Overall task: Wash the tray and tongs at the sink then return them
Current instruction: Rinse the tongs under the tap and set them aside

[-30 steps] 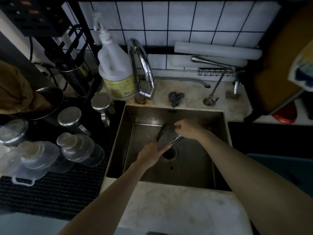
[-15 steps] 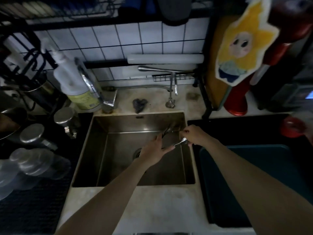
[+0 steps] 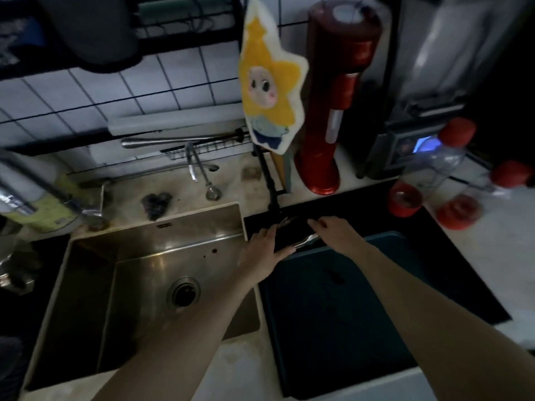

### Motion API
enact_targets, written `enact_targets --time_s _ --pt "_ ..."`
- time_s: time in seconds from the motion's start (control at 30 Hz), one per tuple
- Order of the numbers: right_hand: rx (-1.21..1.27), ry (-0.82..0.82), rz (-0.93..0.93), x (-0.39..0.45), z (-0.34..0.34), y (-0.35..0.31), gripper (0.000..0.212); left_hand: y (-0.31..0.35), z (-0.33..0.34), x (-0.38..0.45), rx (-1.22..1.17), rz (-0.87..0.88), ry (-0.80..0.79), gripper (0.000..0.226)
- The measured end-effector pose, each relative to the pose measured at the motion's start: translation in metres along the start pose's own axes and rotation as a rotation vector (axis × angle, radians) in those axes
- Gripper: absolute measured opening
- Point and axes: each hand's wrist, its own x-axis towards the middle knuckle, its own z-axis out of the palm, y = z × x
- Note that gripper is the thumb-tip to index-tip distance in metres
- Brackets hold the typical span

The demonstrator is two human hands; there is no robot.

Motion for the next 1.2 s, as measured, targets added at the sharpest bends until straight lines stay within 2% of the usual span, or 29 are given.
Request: enact_targets --time_s 0.07,0.17,0.47,0.7,1.0,1.1,1.2 --pt "-0.021 0.045 0.006 0.006 -0.010 0.011 0.048 0.012 0.003 0.014 0.037 0.008 0.019 0.087" --pt "-0.041 0.078 0.006 0.015 -0.023 0.023 0.057 0.024 0.011 0.035 0.028 0.023 0.050 0.085" --pt "-0.167 0.072 -0.025 0.027 -0.027 0.032 0.061 0.041 0.026 0.064 0.005 -0.015 0.181 0.087" --pt "-0.214 0.094 -0.026 0.028 -0.024 0.034 0.063 0.034 0.039 0.062 -0.155 0.027 0.223 0.086" --pt "-0.255 0.135 -0.035 0.017 -0.018 0.033 0.063 0.028 0.041 0.048 -0.087 0.028 0.248 0.087" --pt "-0.294 0.210 -0.042 0.011 -0.016 0.031 0.062 0.026 0.037 0.037 -0.068 0.040 0.272 0.078" --pt "-0.324 0.240 -0.039 0.001 -0.015 0.032 0.062 0.021 0.032 0.020 -0.027 0.072 0.321 0.055"
